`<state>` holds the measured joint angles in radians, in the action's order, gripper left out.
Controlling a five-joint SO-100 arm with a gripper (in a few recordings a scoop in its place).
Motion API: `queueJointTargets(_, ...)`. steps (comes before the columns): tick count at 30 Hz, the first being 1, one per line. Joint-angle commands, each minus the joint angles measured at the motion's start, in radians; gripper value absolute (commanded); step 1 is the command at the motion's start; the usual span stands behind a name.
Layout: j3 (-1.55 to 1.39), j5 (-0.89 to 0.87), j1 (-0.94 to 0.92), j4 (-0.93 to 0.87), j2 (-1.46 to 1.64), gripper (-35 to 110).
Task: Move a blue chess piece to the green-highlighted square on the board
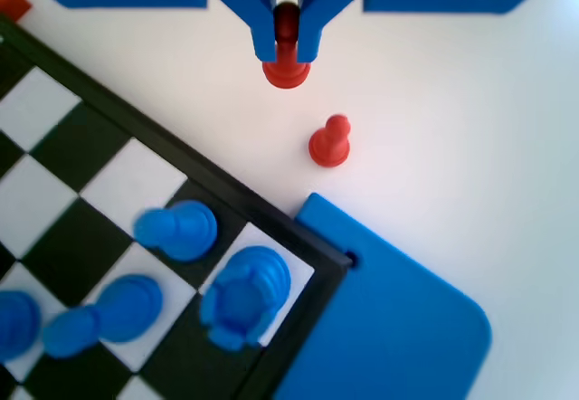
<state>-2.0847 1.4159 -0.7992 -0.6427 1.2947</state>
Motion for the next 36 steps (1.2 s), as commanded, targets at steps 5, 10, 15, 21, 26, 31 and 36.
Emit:
queueJointTargets(5,-0.12,0.034,0.011,0.127,0.025,1)
queueJointTargets(10,-0.144,0.037,0.021,0.163,0.02,1)
queueJointTargets(15,-0.138,0.035,0.021,0.172,0.017,1)
queueJointTargets(21,-0.14,0.049,0.017,0.196,0.011,4)
queueJointTargets(26,-0.15,0.058,0.021,0.216,0.006,9)
queueJointTargets(31,-0.153,0.072,0.017,0.206,0.006,10)
queueJointTargets(36,-0.115,0.075,0.012,0.135,0.014,10)
